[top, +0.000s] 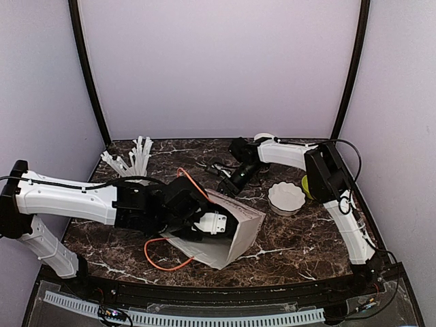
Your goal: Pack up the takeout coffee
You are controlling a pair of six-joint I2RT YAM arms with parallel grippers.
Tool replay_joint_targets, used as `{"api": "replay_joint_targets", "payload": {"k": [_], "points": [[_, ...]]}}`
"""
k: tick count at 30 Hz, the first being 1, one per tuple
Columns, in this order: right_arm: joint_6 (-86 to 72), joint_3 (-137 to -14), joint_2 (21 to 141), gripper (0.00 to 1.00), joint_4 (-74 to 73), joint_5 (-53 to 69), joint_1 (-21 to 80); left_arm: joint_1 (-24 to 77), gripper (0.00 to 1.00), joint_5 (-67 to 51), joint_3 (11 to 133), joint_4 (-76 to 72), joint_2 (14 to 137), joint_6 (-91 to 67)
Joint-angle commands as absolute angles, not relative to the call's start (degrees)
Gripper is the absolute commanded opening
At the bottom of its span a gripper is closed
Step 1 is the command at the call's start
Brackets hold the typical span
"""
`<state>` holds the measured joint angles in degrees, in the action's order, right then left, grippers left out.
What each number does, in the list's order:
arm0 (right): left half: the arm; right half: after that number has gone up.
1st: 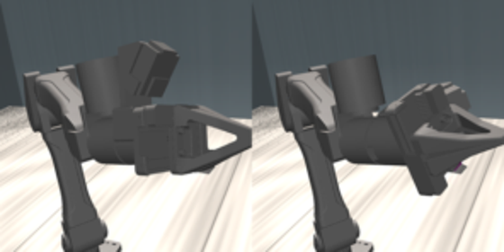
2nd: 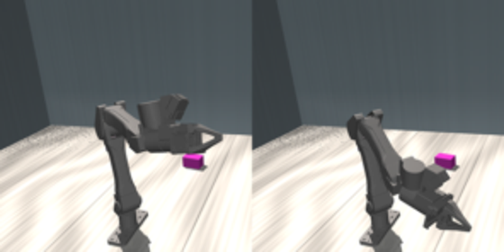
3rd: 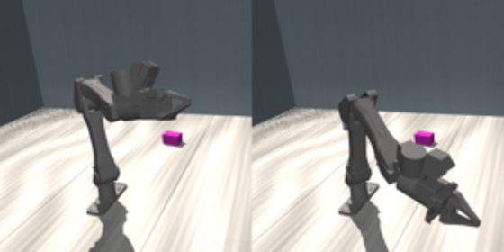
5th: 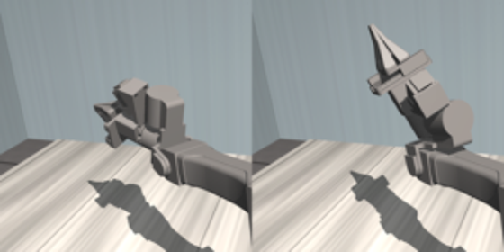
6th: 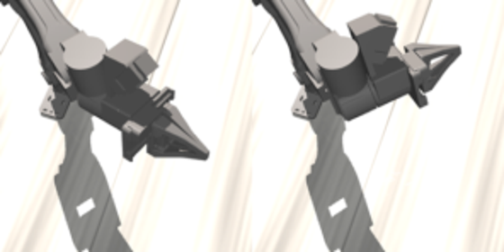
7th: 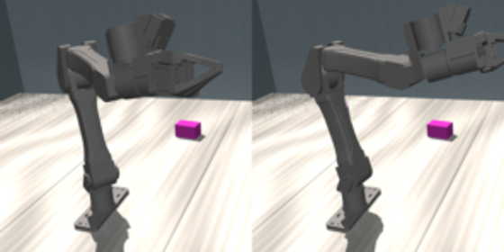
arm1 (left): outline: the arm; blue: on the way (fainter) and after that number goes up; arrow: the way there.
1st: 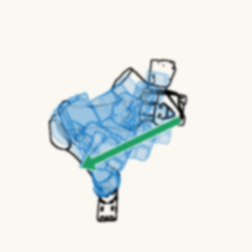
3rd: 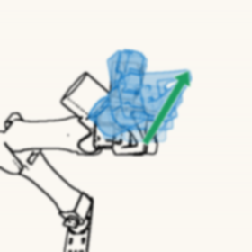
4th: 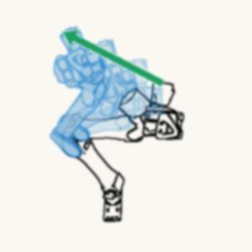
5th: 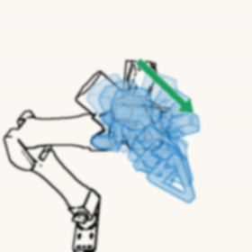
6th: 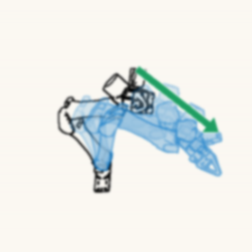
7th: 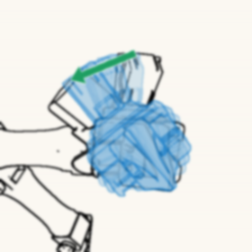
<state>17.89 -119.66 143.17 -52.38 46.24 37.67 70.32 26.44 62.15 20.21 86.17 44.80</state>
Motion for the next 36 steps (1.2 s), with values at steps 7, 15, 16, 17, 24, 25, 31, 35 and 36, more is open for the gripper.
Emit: {"api": "replay_joint_targets", "payload": {"k": [7, 15, 16, 17, 24, 25, 31, 35, 36], "points": [[17.0, -119.4, 144.9, 0.59, -53.7, 48.6, 37.5, 69.7, 0.46, 29.1, 60.3, 19.9, 82.5, 44.7], [17.2, -119.7, 145.4, 0.59, -54.3, 48.9, 37.5, 70.0, 0.45, 29.2, 59.6, 18.8, 80.1, 45.6], [17.2, -119.8, 145.6, 0.59, -54.3, 48.9, 37.5, 70.0, 0.45, 28.9, 59.4, 19.0, 80.0, 45.4], [17.1, -119.9, 145.6, 0.59, -54.3, 48.9, 37.5, 70.0, 0.45, 28.1, 59.3, 19.2, 79.9, 45.2], [17.0, -120.1, 145.9, 0.59, -54.4, 49.3, 37.4, 70.0, 0.45, 22.2, 60.0, 20.3, 80.9, 43.6], [17.1, -120.1, 145.9, 0.59, -54.3, 49.2, 37.4, 70.0, 0.45, 20.9, 60.3, 21.1, 81.1, 43.3], [17.2, -120.0, 145.9, 0.59, -54.3, 49.5, 37.4, 70.1, 0.45, 21.1, 60.5, 21.7, 83.2, 43.1], [17.5, -119.9, 146.0, 0.59, -54.6, 49.8, 37.4, 70.1, 0.44, 22.7, 60.8, 21.8, 84.5, 43.0], [17.5, -119.8, 145.9, 0.59, -54.6, 49.8, 37.5, 70.1, 0.44, 23.1, 60.9, 22.0, 84.7, 43.0]]}}
